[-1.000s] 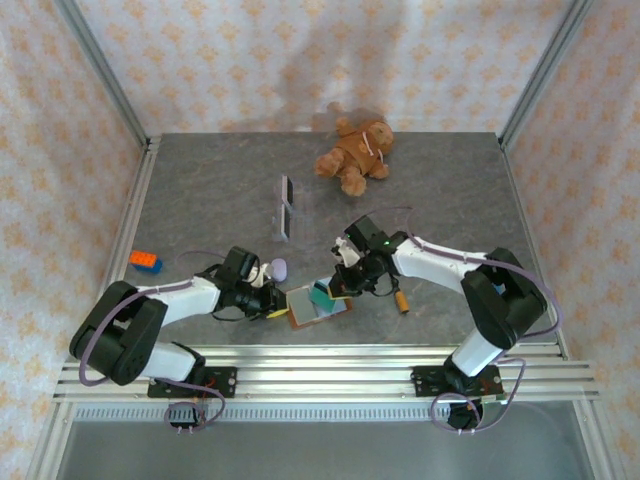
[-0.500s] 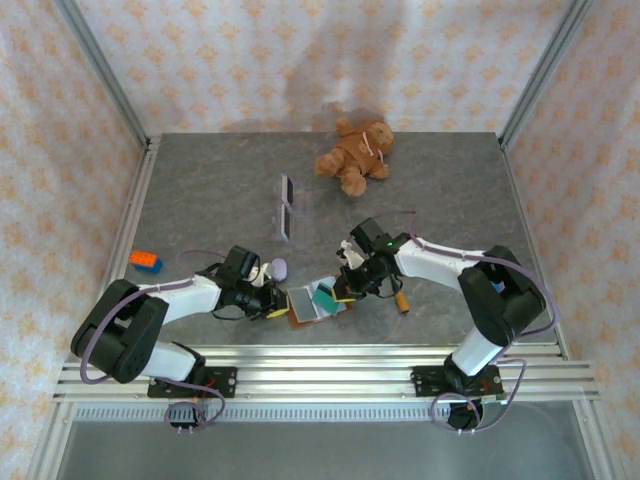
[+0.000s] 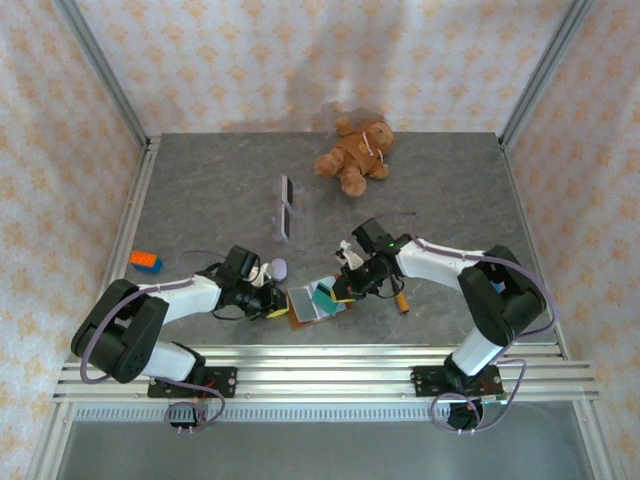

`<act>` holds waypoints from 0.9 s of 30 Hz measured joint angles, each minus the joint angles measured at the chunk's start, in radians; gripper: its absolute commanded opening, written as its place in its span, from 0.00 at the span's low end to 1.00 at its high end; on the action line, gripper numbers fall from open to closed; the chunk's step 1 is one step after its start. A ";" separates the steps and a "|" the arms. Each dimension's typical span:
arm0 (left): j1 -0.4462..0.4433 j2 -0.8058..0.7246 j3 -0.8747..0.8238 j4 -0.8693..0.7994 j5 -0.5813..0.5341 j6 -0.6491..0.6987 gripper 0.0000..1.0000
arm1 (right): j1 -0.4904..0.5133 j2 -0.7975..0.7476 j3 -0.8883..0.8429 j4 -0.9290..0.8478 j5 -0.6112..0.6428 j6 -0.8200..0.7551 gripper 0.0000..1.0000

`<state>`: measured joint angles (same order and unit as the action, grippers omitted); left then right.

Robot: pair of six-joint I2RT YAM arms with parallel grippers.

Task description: Put the credit cards into the card holder

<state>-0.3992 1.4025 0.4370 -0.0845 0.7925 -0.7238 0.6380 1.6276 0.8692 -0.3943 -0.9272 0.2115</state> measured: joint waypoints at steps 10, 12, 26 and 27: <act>0.000 -0.008 0.009 -0.027 -0.018 0.015 0.15 | -0.035 0.000 -0.033 0.025 -0.069 -0.027 0.00; 0.000 -0.009 0.013 -0.035 -0.024 0.018 0.15 | -0.040 0.001 -0.034 0.026 -0.079 -0.030 0.00; -0.001 -0.008 0.034 -0.077 -0.048 0.031 0.15 | -0.043 0.087 -0.034 0.069 -0.125 -0.028 0.09; -0.001 -0.008 0.034 -0.078 -0.049 0.034 0.15 | -0.043 0.087 -0.034 0.075 -0.125 -0.024 0.09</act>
<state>-0.4000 1.3941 0.4709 -0.1623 0.7433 -0.6903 0.5945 1.7145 0.8349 -0.3195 -1.0519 0.1875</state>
